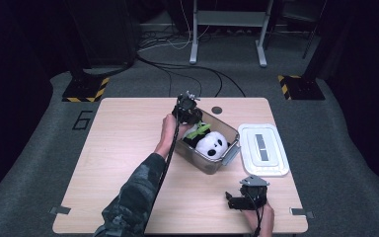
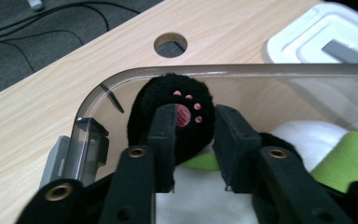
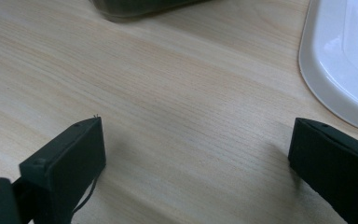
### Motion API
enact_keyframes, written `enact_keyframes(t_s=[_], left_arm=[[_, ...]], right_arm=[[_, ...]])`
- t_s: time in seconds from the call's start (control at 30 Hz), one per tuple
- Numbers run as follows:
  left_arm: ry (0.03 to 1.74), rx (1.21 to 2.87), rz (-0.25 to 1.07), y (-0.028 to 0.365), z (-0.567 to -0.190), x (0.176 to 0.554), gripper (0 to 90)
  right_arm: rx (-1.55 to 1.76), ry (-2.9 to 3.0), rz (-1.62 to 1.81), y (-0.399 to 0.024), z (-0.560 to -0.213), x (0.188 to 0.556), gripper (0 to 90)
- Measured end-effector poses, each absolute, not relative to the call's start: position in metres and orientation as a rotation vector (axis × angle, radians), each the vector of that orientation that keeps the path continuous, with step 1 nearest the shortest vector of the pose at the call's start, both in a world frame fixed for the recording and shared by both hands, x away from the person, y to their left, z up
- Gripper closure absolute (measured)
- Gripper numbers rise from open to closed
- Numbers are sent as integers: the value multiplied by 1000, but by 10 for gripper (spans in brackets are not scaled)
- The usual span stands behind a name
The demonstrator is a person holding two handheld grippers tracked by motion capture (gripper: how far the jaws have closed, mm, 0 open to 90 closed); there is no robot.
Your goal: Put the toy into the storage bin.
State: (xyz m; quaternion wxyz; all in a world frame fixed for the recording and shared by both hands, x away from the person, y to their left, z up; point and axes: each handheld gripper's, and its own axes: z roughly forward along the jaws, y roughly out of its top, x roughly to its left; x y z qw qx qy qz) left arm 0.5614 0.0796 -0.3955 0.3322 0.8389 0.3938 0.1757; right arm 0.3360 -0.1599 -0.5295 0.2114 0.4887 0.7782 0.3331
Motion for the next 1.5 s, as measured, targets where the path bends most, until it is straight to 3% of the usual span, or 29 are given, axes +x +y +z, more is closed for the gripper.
enact_keyframes(t_s=[0.07,0.3,0.6,1.3,1.4,1.5], left_arm=[[1047,2253,459,78,-397,563,739],[1065,2309,440,77,-396,565,728],[1019,2141,515,77,-385,566,643],[1078,2332,491,61,-391,581,701],[1084,2293,467,67,-386,578,661],[1082,2241,414,77,-379,571,551]], right_arm=[[1357,2162,927,-160,-530,336,30],[1356,2164,928,-160,-530,336,30],[1356,2169,931,-160,-529,336,30],[1353,2163,930,-159,-530,335,33],[1353,2166,930,-159,-529,335,34],[1354,2166,930,-159,-529,335,33]])
